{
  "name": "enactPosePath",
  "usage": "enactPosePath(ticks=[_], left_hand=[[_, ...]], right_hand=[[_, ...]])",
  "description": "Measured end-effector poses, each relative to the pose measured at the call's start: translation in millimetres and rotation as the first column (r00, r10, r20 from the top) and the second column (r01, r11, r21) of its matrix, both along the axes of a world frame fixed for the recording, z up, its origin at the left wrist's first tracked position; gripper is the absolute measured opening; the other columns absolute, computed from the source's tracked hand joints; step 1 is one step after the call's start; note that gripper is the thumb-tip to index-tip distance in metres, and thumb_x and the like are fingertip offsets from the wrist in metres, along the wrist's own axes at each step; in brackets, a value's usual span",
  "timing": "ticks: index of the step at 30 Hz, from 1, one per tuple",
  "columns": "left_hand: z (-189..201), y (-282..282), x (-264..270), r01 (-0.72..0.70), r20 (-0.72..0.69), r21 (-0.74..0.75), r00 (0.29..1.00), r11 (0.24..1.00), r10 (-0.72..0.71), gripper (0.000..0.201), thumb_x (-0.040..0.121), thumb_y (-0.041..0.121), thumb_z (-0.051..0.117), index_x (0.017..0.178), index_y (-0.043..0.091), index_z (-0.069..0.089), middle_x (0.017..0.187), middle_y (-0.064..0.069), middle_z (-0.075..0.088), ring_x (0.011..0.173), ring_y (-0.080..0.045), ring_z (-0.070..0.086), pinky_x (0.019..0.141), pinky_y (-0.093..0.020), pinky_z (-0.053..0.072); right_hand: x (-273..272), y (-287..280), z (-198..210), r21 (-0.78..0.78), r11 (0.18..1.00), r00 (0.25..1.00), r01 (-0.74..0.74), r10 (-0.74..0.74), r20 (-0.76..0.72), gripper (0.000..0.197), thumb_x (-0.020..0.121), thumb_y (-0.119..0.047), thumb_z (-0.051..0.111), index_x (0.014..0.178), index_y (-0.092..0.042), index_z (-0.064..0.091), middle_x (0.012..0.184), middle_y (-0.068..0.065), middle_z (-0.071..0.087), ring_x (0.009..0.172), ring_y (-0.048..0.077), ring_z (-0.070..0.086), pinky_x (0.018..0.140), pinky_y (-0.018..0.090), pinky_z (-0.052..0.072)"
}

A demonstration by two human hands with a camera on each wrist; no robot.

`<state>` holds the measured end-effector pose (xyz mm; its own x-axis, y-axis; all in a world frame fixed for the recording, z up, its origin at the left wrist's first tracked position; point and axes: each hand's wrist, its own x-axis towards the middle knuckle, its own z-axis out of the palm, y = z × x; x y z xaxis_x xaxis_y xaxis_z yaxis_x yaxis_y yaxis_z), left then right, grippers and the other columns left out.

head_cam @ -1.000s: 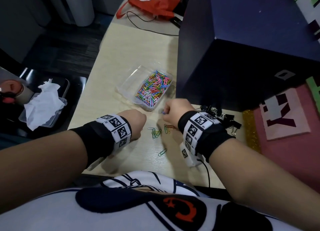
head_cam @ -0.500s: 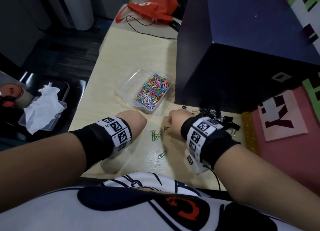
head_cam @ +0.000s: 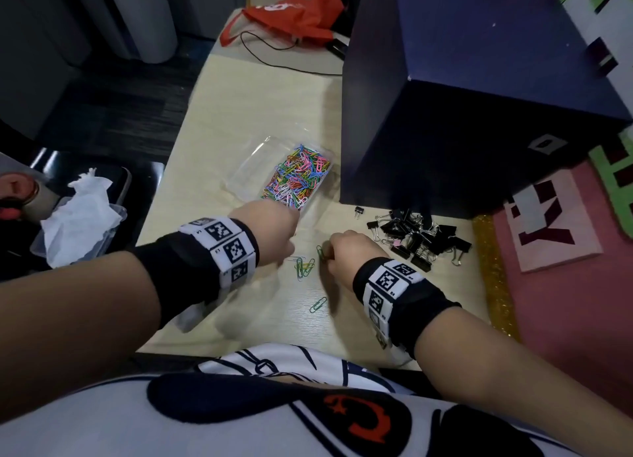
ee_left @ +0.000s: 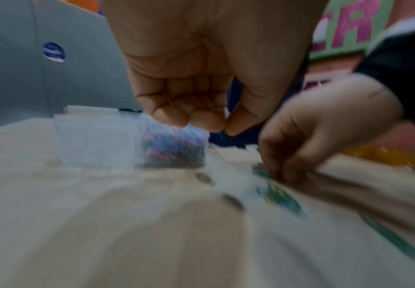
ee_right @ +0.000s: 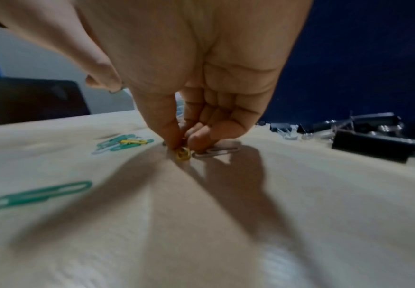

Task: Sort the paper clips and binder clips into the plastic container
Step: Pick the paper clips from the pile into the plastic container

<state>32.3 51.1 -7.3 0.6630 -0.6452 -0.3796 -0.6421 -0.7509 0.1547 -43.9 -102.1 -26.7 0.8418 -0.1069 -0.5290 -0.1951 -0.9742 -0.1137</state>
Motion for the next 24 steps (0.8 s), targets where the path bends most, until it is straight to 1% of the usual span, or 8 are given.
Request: enactPosePath(ticks=[4,7,9,11,15,18,20,24], left_hand=[[21,0,28,-0.141,0.081,-0.19,0.984,0.972,0.158,0.02,0.088,0.022,0.053,0.105,0.019,0.061,0.101,-0.006,0.066,0.095,-0.029,0.06,0.078,-0.034,0.048],[28,3,41,-0.147,0.142,-0.243,0.973,0.959,0.184,0.029,0.092,0.022,0.051,0.119,0.019,0.061,0.109,-0.008,0.066,0.101,-0.03,0.06,0.084,-0.038,0.049],[29,3,38,-0.119,0.157,-0.264,0.974,0.957,0.165,0.029,0.091,0.022,0.05,0.117,0.021,0.061,0.11,-0.007,0.064,0.101,-0.03,0.06,0.084,-0.038,0.05],[27,0,24,-0.062,0.124,-0.235,0.988,0.97,0.093,0.026,0.09,0.022,0.05,0.113,0.024,0.062,0.112,-0.003,0.062,0.103,-0.027,0.059,0.084,-0.036,0.049],[8,-10,-10,0.22,-0.015,-0.021,0.975,0.975,-0.22,0.03,0.091,0.02,0.05,0.119,0.026,0.059,0.117,0.001,0.057,0.106,-0.023,0.057,0.085,-0.035,0.049],[-6,-13,-16,0.316,-0.043,0.049,0.948,0.947,-0.314,0.034,0.085,0.016,0.055,0.118,0.026,0.058,0.11,0.001,0.053,0.096,-0.027,0.059,0.073,-0.037,0.052],[-11,-15,-18,0.383,-0.05,0.097,0.924,0.918,-0.38,0.039,0.082,0.016,0.058,0.12,0.025,0.056,0.111,0.0,0.051,0.095,-0.028,0.059,0.07,-0.037,0.053],[-12,-14,-20,0.443,0.027,0.163,0.891,0.882,-0.453,0.028,0.084,0.02,0.058,0.111,0.024,0.059,0.107,-0.002,0.054,0.092,-0.029,0.06,0.071,-0.038,0.053]], right_hand=[[3,-2,6,0.009,1.0,0.999,0.01,-0.01,-0.031,0.03,0.091,-0.02,0.053,0.12,-0.012,0.057,0.119,0.012,0.06,0.109,0.029,0.056,0.089,0.032,0.048],[5,-5,16,0.012,0.999,0.999,0.053,-0.053,0.008,0.024,0.091,-0.019,0.05,0.113,-0.011,0.057,0.113,0.012,0.061,0.104,0.031,0.057,0.076,0.029,0.044],[8,-9,22,-0.023,0.994,0.995,0.104,-0.104,-0.009,0.024,0.091,-0.017,0.049,0.113,-0.01,0.058,0.112,0.013,0.061,0.105,0.032,0.058,0.078,0.03,0.046],[10,-14,25,-0.105,0.988,0.989,0.111,-0.12,-0.086,0.027,0.093,-0.016,0.049,0.115,-0.006,0.058,0.115,0.014,0.062,0.108,0.032,0.058,0.086,0.034,0.05],[3,-17,25,-0.19,0.979,0.969,0.07,-0.111,-0.218,0.031,0.096,-0.014,0.047,0.122,-0.001,0.056,0.125,0.014,0.058,0.116,0.03,0.057,0.093,0.035,0.047],[-3,-13,23,-0.14,0.985,0.981,0.105,-0.125,-0.147,0.031,0.096,-0.018,0.049,0.12,-0.001,0.057,0.122,0.013,0.06,0.114,0.029,0.058,0.086,0.029,0.047],[-5,-7,20,-0.081,0.983,0.982,0.165,-0.172,-0.079,0.03,0.091,-0.019,0.055,0.116,-0.003,0.057,0.118,0.013,0.062,0.112,0.028,0.058,0.078,0.025,0.044],[-2,6,11,0.033,0.986,0.987,0.161,-0.162,0.011,0.031,0.087,-0.017,0.058,0.117,-0.008,0.054,0.12,0.012,0.052,0.111,0.028,0.054,0.089,0.029,0.045]])
